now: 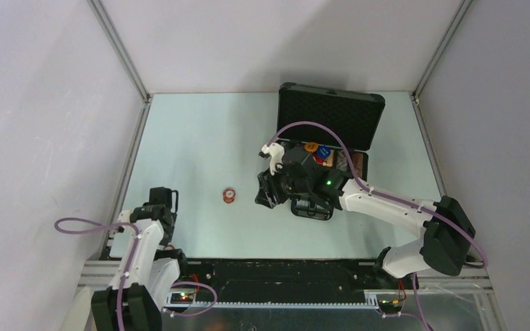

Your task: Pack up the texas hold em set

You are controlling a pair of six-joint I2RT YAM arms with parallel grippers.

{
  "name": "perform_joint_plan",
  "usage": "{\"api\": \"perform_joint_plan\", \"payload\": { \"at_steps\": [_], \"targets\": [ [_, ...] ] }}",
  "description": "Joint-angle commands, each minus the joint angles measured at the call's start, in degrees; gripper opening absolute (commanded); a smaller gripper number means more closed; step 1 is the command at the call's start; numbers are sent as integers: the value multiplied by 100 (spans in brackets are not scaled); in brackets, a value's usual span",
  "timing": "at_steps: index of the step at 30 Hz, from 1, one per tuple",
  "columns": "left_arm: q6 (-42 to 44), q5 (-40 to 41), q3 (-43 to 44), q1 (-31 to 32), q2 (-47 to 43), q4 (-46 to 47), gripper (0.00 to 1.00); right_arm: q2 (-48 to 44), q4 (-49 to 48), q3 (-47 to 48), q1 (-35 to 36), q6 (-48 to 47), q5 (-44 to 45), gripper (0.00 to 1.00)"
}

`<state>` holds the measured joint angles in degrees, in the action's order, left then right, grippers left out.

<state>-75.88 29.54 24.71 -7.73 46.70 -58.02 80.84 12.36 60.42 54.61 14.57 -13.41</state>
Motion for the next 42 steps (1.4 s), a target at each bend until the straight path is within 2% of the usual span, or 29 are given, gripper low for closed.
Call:
{"api": "perform_joint_plan", "payload": {
  "at_steps": [1,19,42],
  "targets": [
    [53,404,-85,-94,253,254,100,85,-68,13,1,18,-82,54],
    [342,-286,-414,-191,671,1222,100,215,54,13,21,6,-91,54],
    [484,-629,-444,-14,953,1538,100,352,-11,9,32,46,-127,53]
  ]
}}
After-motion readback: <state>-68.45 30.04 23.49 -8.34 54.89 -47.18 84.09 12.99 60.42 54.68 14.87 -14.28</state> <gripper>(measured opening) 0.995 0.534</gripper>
